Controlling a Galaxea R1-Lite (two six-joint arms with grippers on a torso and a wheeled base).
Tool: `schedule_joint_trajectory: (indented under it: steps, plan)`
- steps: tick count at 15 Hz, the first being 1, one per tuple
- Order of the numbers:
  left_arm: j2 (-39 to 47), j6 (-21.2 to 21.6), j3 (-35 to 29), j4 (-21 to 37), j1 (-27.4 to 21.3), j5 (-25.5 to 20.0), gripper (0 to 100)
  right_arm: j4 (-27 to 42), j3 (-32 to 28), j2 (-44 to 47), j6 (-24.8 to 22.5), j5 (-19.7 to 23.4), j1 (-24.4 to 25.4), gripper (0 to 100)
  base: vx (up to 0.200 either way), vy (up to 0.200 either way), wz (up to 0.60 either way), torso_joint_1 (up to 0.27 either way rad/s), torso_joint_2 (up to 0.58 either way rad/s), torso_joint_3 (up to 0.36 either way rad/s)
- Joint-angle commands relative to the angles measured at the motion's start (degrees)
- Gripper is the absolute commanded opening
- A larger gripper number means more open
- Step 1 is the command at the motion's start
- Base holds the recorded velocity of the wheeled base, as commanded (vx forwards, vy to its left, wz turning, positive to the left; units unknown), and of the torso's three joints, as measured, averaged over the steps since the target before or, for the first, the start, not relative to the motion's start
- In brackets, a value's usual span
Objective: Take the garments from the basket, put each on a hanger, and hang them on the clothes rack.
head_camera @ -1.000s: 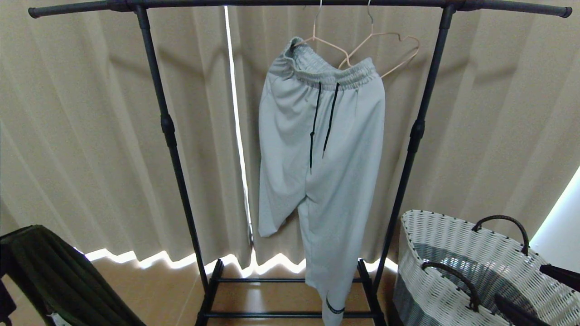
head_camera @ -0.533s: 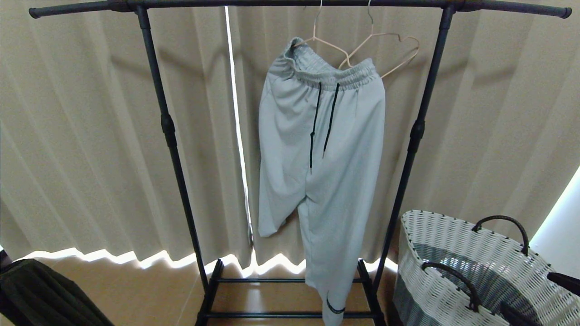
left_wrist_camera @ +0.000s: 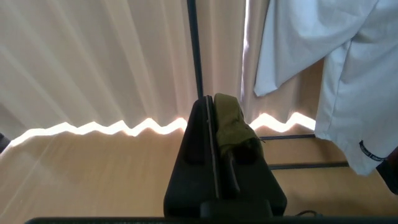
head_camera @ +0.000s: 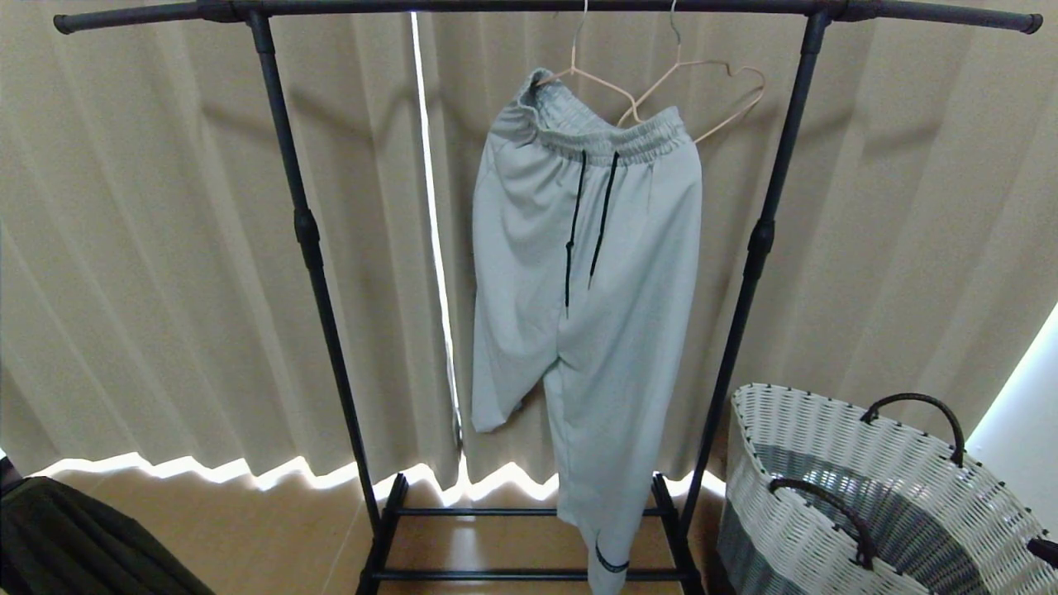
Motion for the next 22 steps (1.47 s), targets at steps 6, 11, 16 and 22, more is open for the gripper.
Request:
schedule_joint_trajectory:
  steps: [6, 11, 16, 22]
  plan:
    - [0.21, -0.07, 0.17, -0.10, 0.10, 0.00, 0, 5.76, -0.12, -5.78, -2.90, -0.01, 0.29, 100, 0.000, 0.000, 0.00, 0.000, 0.00, 0.000]
    - [-0.23, 0.37, 0.43, -0.10, 0.01, -0.09, 0, 5.76, -0.56, -5.69, -2.81, -0.01, 0.20, 100, 0.000, 0.000, 0.00, 0.040, -0.16, -0.138]
    - [-0.05, 0.46, 1.40, -0.19, -0.08, -0.09, 0, 5.76, -0.64, -5.61, -2.72, -0.01, 0.20, 100, 0.000, 0.000, 0.00, 0.147, -0.47, -0.295]
    - [-0.32, 0.63, 0.96, -0.19, -0.17, -0.09, 0, 5.76, -1.26, -5.69, -2.54, -0.01, 0.20, 100, 0.000, 0.000, 0.00, 0.190, -0.47, -0.281]
